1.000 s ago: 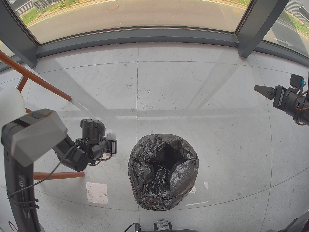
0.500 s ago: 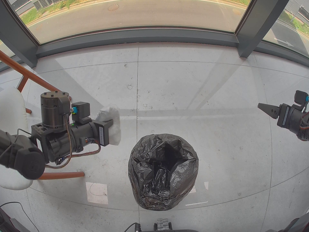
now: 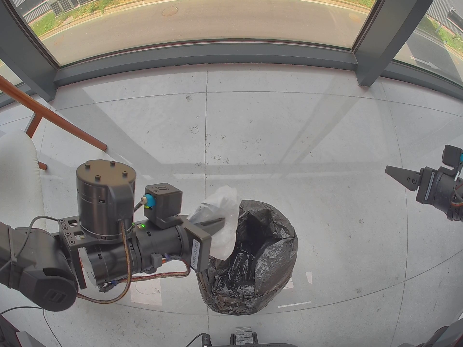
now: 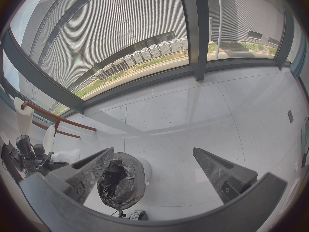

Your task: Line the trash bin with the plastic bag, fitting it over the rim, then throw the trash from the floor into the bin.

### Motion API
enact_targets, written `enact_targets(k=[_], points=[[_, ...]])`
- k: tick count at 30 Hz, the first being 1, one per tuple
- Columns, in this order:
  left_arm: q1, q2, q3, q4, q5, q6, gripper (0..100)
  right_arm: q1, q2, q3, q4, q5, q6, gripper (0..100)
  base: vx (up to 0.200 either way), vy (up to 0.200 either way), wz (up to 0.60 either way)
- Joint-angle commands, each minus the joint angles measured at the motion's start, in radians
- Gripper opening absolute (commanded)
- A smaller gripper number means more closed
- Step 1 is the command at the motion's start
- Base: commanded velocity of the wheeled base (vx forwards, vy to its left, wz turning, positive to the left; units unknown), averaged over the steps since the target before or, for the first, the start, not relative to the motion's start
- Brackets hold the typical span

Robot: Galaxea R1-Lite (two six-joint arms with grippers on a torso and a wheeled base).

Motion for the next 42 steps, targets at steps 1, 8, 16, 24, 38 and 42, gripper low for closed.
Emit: enact_targets(k=[1,8,16,24,38,42], points=[[-0.022,0.011,0.007,0.002,-0.001,-0.003,0,0.006,-0.012,0.019,-0.002,0.001,0.000,100,0.000,0.000,0.00],[-0.036,0.009,0.023,-0.001,-0.004,-0.005,100,0.005,-0.026,0.022,0.000,0.001,0.002,100,0.000,0.000,0.00],[-0.061,-0.021,0.031,-0.029,0.003,-0.072,100,-0.014,-0.070,0.060,0.000,0.001,0.006,100,0.000,0.000,0.00],[0.058,-0.209,0.135,-0.084,0.092,-0.132,100,-0.121,-0.207,0.181,0.000,0.002,0.006,100,0.000,0.000,0.00],[0.495,-0.689,0.433,-0.058,0.359,-0.135,100,-0.279,-0.708,0.399,0.066,0.002,-0.035,100,0.000,0.000,0.00],[0.581,-0.891,0.513,0.056,0.425,-0.149,100,-0.278,-0.874,0.473,0.075,0.016,-0.190,100,0.000,0.000,0.00]])
